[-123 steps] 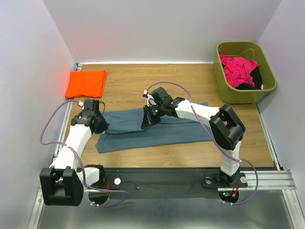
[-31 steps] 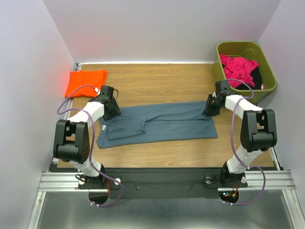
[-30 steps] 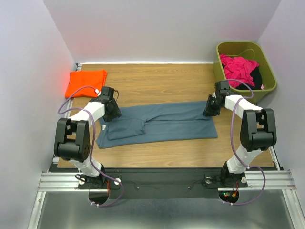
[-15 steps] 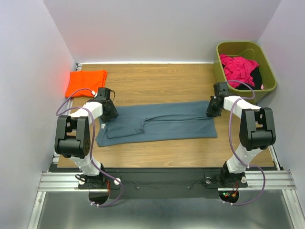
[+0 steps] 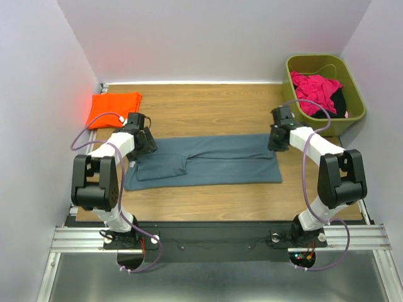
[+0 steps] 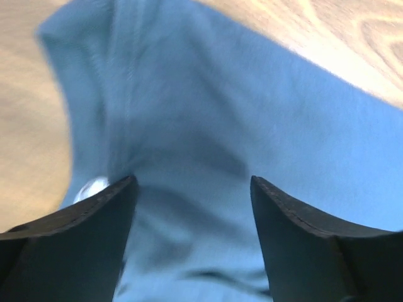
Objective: Fold and stack the t-shirts
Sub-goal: Fold the tshirt
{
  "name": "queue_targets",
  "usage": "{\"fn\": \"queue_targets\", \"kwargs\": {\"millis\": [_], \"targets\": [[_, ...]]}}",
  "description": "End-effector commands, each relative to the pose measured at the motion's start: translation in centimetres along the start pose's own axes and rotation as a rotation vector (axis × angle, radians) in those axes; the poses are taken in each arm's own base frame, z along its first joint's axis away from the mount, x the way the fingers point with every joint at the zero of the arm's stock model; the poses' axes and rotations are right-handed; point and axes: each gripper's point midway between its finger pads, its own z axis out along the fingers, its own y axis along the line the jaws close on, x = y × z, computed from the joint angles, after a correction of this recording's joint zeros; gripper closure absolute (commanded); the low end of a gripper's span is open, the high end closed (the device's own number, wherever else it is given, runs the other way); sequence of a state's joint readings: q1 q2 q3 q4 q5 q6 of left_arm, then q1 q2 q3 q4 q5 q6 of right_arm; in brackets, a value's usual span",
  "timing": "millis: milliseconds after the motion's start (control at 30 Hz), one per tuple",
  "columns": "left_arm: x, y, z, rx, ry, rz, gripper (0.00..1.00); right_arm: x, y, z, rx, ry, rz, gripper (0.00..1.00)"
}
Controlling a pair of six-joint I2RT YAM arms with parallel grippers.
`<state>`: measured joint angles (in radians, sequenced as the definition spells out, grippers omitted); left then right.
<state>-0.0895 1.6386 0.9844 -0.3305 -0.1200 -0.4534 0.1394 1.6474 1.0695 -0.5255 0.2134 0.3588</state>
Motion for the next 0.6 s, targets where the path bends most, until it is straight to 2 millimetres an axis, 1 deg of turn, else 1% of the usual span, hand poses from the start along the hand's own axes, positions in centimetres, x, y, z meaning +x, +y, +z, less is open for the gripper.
{"fn": "queue_targets", "kwargs": {"millis": [0,33,100,133,200,233,267,300,333,367,400,467,500,533,567], "targets": [[-4.3,0.0,-6.1,0.010,-0.165,-0.022,0.14,-2.1,6.8,-5.1,-0.194,-0.105,-0.114,0.72],[-4.7,0.4,-7.7,0.009,-0.201,-0.039,0.14,-2.6,8.4,-6.4,-0.252,-0.125,-0.133,0.71],[-4.7,1.0,-9.1,0.003,-0.231,-0.060,0.14,-2.0,11.3,-7.9,-0.350,-0.118,-0.185,0.68],[-4.0,1.6,-9.2,-0.009,-0.228,-0.069,0.14,-0.4,14.2,-8.8,-0.457,-0.079,-0.239,0.67],[-3.1,2.1,-10.2,0.010,-0.238,-0.083,0.14,0.7,17.7,-10.5,-0.603,-0.040,-0.284,0.62],[-1.5,2.4,-9.7,0.016,-0.201,-0.080,0.14,2.6,20.6,-11.7,-0.720,0.008,-0.327,0.62],[-0.9,2.6,-9.8,0.025,-0.197,-0.086,0.14,3.2,22.2,-12.5,-0.775,0.012,-0.357,0.58],[0.6,3.2,-9.0,0.010,-0.163,-0.082,0.14,4.2,23.8,-13.4,-0.837,0.027,-0.393,0.58],[1.3,3.4,-8.8,0.007,-0.147,-0.085,0.14,5.8,26.0,-14.6,-0.896,0.026,-0.461,0.58],[2.0,3.5,-8.5,0.008,-0.132,-0.097,0.13,6.8,27.2,-14.9,-0.930,0.043,-0.503,0.57],[3.1,3.7,-8.0,0.009,-0.109,-0.107,0.13,8.7,29.2,-15.7,-0.989,0.072,-0.566,0.57],[3.6,3.7,-7.6,0.016,-0.105,-0.125,0.13,10.2,30.9,-15.9,-1.029,0.074,-0.648,0.56],[3.6,3.7,-7.5,0.018,-0.107,-0.134,0.13,11.4,31.6,-15.2,-1.037,0.096,-0.680,0.56],[3.9,4.1,-7.2,-0.001,-0.108,-0.160,0.12,12.4,32.7,-16.1,-1.080,0.104,-0.719,0.56],[4.1,4.4,-7.0,-0.016,-0.106,-0.174,0.11,12.8,33.3,-16.3,-1.106,0.100,-0.748,0.56]]}}
